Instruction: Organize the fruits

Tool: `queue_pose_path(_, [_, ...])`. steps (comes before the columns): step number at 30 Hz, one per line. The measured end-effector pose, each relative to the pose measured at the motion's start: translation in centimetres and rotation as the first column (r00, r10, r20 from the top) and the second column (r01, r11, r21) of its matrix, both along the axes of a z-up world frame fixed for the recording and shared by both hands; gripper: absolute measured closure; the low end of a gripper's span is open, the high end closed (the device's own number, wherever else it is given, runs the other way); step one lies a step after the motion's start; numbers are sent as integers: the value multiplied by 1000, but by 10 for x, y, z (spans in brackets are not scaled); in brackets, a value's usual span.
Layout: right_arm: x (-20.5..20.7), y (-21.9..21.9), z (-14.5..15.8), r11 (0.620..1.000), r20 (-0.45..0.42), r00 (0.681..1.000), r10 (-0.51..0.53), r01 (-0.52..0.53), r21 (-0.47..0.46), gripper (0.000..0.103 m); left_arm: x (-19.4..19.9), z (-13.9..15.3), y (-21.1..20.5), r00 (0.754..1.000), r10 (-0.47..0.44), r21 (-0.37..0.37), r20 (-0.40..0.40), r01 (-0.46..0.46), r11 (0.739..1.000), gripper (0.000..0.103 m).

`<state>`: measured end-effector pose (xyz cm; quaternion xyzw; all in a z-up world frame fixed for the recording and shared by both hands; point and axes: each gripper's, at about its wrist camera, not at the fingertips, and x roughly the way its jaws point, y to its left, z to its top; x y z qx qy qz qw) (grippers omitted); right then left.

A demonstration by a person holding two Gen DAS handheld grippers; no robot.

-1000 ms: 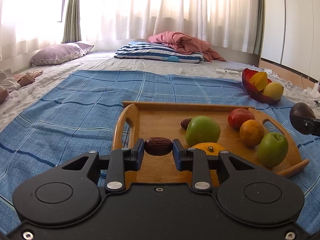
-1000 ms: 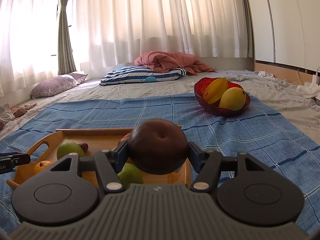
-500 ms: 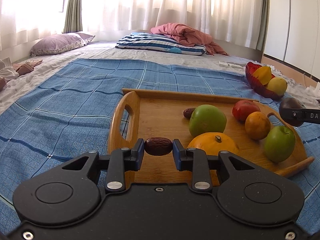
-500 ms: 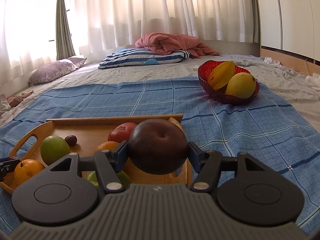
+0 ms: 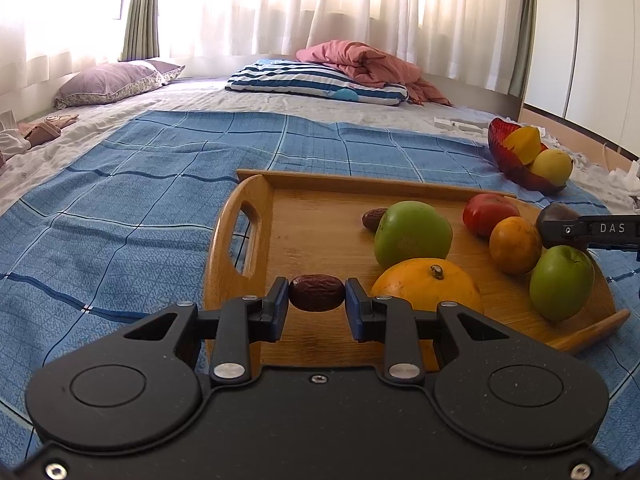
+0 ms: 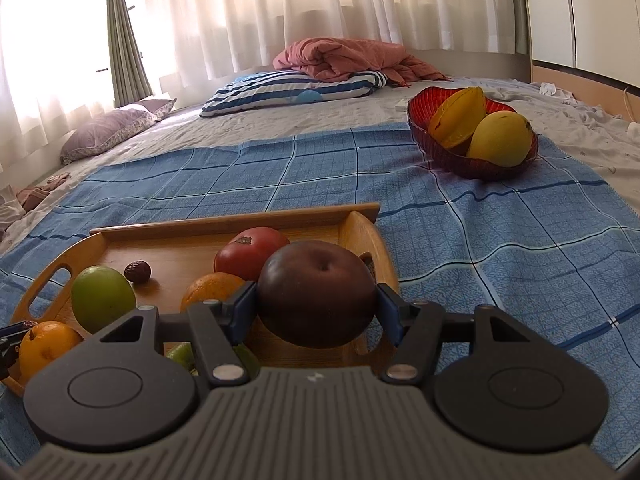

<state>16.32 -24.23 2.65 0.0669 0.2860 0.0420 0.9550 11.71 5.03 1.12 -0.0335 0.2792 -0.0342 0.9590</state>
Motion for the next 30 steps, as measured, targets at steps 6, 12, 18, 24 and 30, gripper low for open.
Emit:
queue_pose_path(6, [6, 1, -4, 1000, -14, 1000, 1, -1, 10, 37, 3, -3, 1, 1000, 3, -4, -7, -3, 1000, 74])
queue_pose_path(12, [8, 2, -7, 1000, -22, 1000, 15, -15, 25, 38, 5, -4, 2, 1000, 4, -6, -11, -4, 1000, 74])
queue_pose_path(18, [10, 1, -7, 998, -29, 999, 24, -22, 65, 38, 8, -8, 3, 1000, 7, -12, -20, -7, 1000, 74])
queue_pose_path(24, [10, 1, -8, 997, -31, 999, 26, -23, 71, 36, 9, -10, 5, 1000, 4, -26, -28, -4, 1000, 75])
queue_pose_path(30, [10, 2, -7, 997, -32, 999, 35, -33, 71, 32, 10, -11, 5, 999, 4, -24, -32, -5, 1000, 75])
